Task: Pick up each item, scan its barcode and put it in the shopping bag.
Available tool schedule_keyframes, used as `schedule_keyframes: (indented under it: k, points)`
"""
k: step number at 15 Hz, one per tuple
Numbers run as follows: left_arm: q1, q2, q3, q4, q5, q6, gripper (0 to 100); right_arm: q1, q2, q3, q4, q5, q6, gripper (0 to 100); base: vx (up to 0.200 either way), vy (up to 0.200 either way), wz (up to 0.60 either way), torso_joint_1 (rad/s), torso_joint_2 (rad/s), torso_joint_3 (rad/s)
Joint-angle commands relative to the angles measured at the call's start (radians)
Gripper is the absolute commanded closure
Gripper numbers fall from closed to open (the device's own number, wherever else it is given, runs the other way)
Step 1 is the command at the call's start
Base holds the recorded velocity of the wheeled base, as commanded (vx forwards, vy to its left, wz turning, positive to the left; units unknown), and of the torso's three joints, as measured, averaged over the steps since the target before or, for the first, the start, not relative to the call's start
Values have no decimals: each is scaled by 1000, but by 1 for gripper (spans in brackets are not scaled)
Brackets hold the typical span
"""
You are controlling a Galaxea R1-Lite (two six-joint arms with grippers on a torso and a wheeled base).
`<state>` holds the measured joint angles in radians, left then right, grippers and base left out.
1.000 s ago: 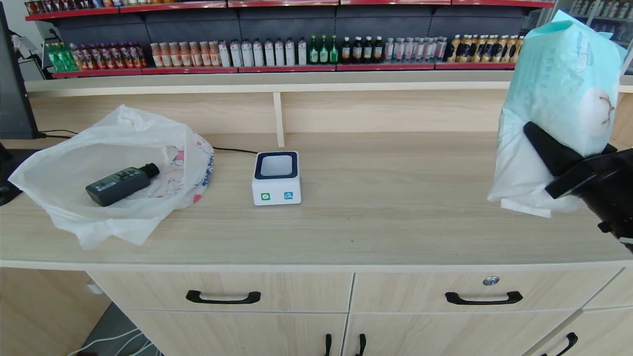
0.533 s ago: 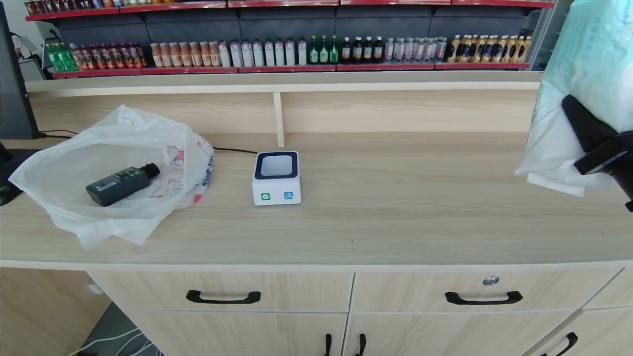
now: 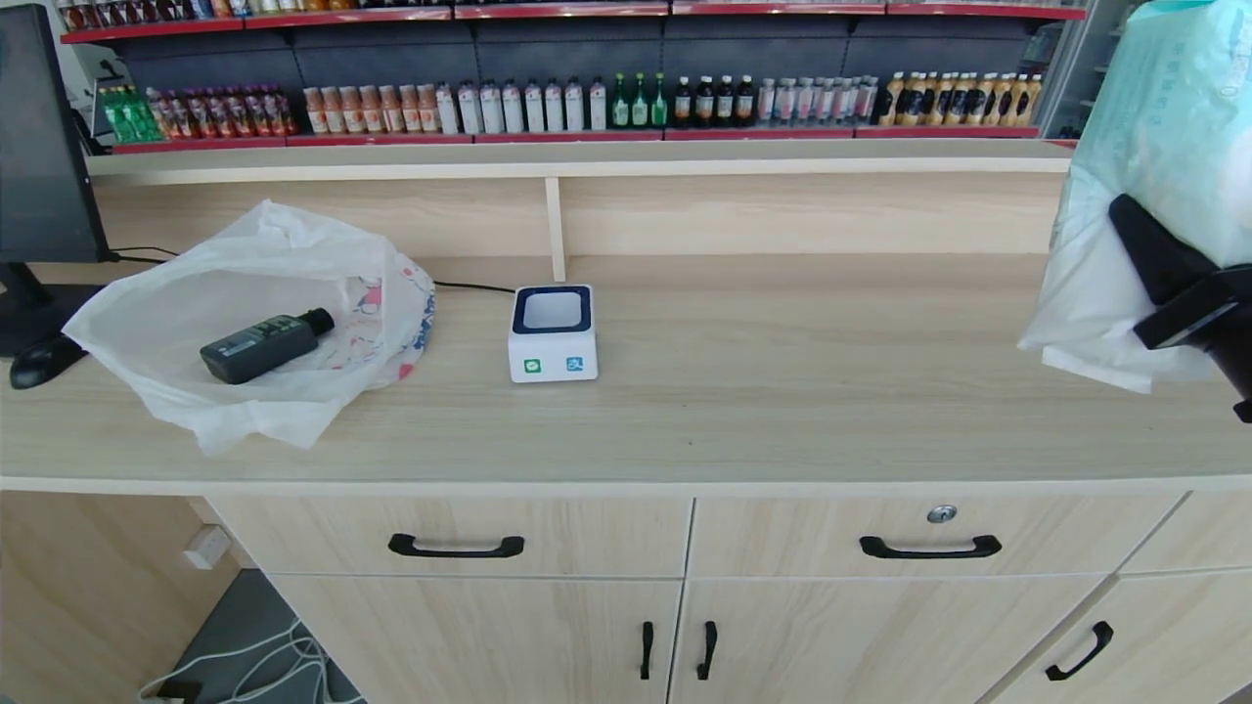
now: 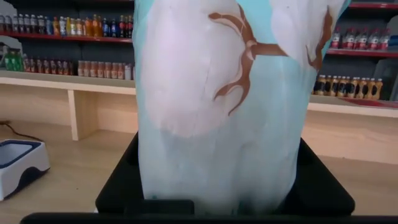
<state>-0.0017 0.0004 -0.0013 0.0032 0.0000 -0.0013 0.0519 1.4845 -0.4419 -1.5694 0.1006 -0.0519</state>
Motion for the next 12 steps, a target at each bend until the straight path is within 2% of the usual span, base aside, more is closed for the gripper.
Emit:
schedule_keyframes:
  k: [1, 12]
  points:
    - [0, 0, 0, 0, 0, 0, 0, 3, -1, 2, -1, 1, 0, 100, 0, 200, 0, 22, 7, 2]
    - [0, 0, 0, 0, 2, -9, 0, 22, 46, -32, -1, -4, 26, 100, 0, 200, 0, 3, 2, 3]
